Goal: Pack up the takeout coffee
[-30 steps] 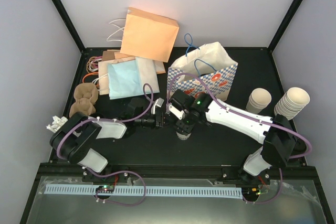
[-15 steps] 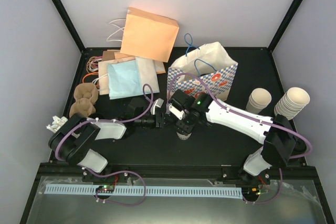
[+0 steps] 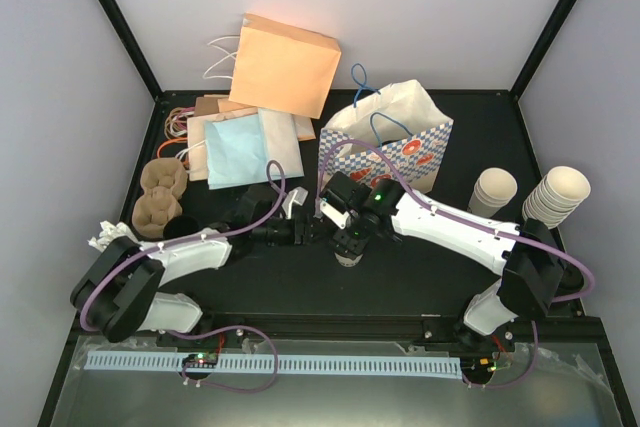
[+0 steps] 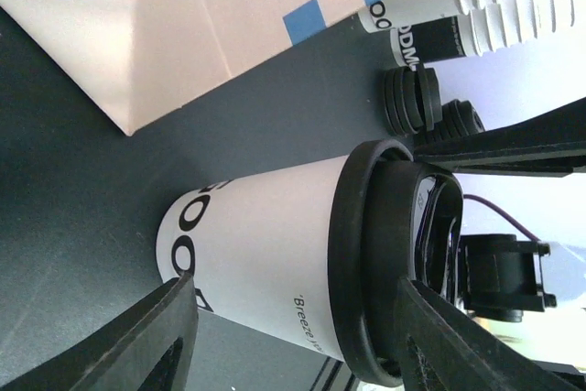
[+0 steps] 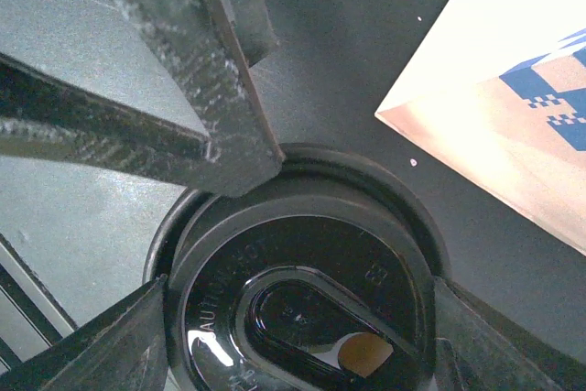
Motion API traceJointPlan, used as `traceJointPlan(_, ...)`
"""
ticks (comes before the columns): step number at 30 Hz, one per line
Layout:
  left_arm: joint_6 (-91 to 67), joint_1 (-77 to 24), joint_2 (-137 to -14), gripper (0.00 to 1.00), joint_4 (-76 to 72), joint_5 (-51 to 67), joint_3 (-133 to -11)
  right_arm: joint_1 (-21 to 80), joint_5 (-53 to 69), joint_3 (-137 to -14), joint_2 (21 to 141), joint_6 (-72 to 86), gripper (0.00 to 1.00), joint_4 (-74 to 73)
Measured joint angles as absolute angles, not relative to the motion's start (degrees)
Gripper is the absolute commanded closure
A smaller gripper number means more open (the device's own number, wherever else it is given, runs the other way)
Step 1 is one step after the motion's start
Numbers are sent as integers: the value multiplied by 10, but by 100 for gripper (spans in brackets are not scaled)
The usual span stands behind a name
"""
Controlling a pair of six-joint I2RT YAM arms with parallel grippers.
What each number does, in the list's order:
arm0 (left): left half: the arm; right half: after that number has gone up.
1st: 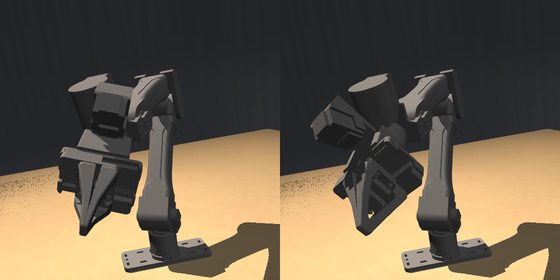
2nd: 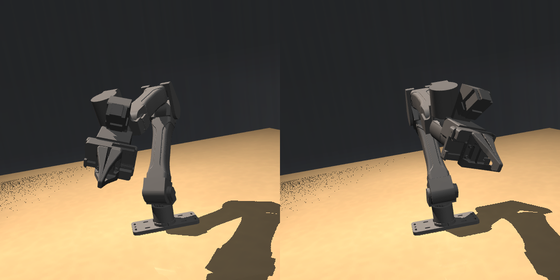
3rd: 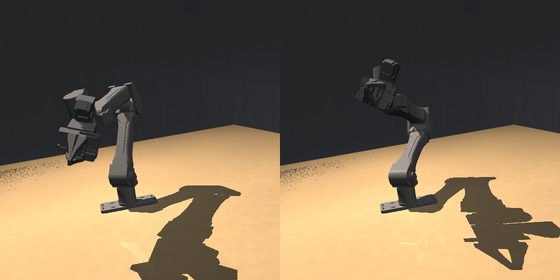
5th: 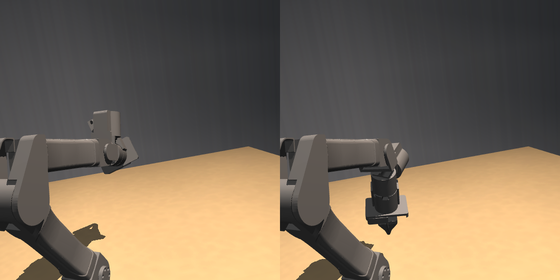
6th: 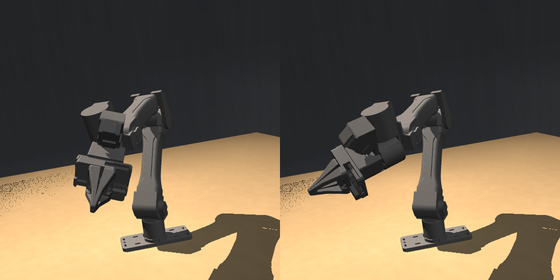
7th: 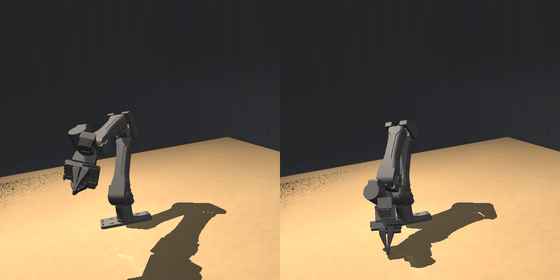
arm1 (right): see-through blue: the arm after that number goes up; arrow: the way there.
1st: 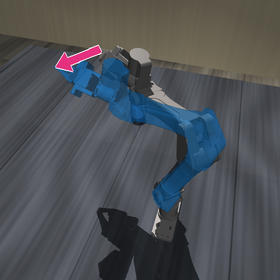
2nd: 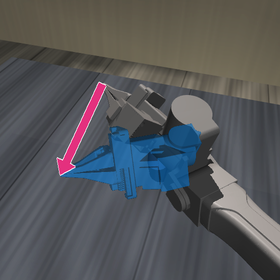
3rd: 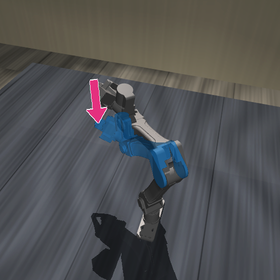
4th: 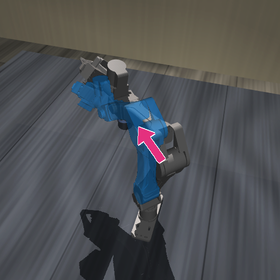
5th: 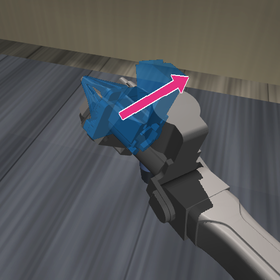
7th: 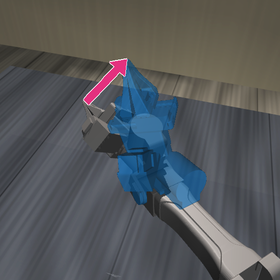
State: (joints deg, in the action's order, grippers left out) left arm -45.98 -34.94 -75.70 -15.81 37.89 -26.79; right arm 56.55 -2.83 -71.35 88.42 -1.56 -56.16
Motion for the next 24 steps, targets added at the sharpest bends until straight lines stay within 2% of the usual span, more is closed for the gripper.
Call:
traceJointPlan(13, -482, -350, -826, 34, -236, 457, -274, 565, -29, -714, 881, -15, 39, -582)
traceJointPlan(24, -519, -361, -806, 33, -316, 465, -257, 566, -23, -714, 881, -16, 39, -573)
